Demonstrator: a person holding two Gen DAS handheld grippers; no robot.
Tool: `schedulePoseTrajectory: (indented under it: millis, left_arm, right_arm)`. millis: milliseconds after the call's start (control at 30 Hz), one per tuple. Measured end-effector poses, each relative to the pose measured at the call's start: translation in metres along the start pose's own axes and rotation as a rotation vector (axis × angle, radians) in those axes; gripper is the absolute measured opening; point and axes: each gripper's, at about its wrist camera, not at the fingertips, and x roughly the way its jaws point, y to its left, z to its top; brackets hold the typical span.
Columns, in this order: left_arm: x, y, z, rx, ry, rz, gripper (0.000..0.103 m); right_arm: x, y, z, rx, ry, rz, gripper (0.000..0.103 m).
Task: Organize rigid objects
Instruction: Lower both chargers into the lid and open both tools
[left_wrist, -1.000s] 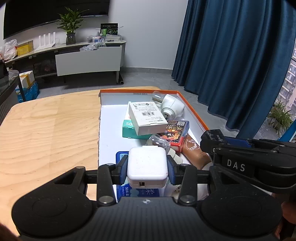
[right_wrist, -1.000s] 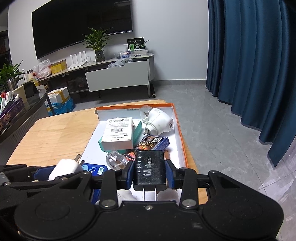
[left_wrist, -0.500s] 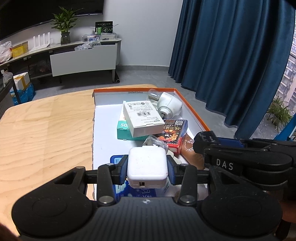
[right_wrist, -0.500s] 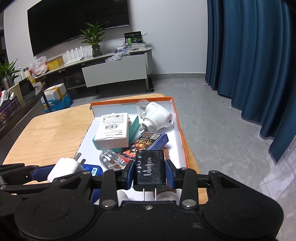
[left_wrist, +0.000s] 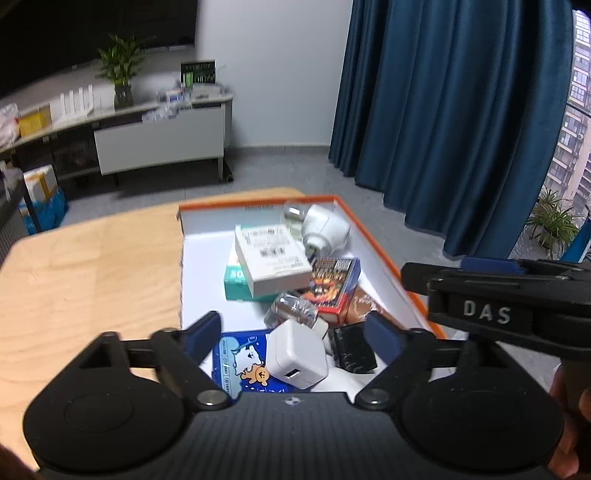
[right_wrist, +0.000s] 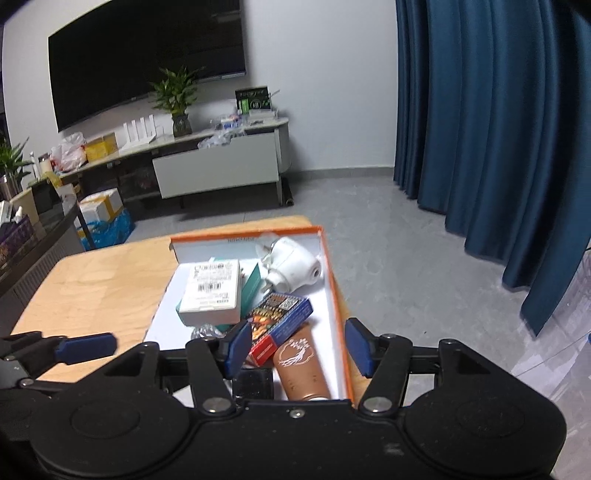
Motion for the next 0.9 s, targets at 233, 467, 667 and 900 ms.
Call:
schedulePoseTrajectory:
  millis: [233, 467, 667, 900]
  left_arm:
    - [-0.052, -0.005, -0.007, -0.005, -0.062, 0.069, 0.103]
    - [-0.078, -0.009, -0.025, -0.044, -0.037, 0.129, 0.103]
    - [-0.063, -0.012, -0.043, -0.031, 0.035, 0.150, 0.103]
    - [-0.050, -0.001, -0.052, -0.064, 0.088, 0.164, 0.103]
  right_arm:
    - [-0.045, -0.017, -0.003, 0.022, -0.013, 0.032, 0.076]
    - [-0.073, -0.026, -0.030, -0.019, 0.061, 0.044, 0.080]
    - [-0.064, -0.020, -0.057, -0.028, 0.150, 0.045, 0.080]
    - [-0.051, -0.016, -0.074, -0.039, 0.205, 0.046, 0.080]
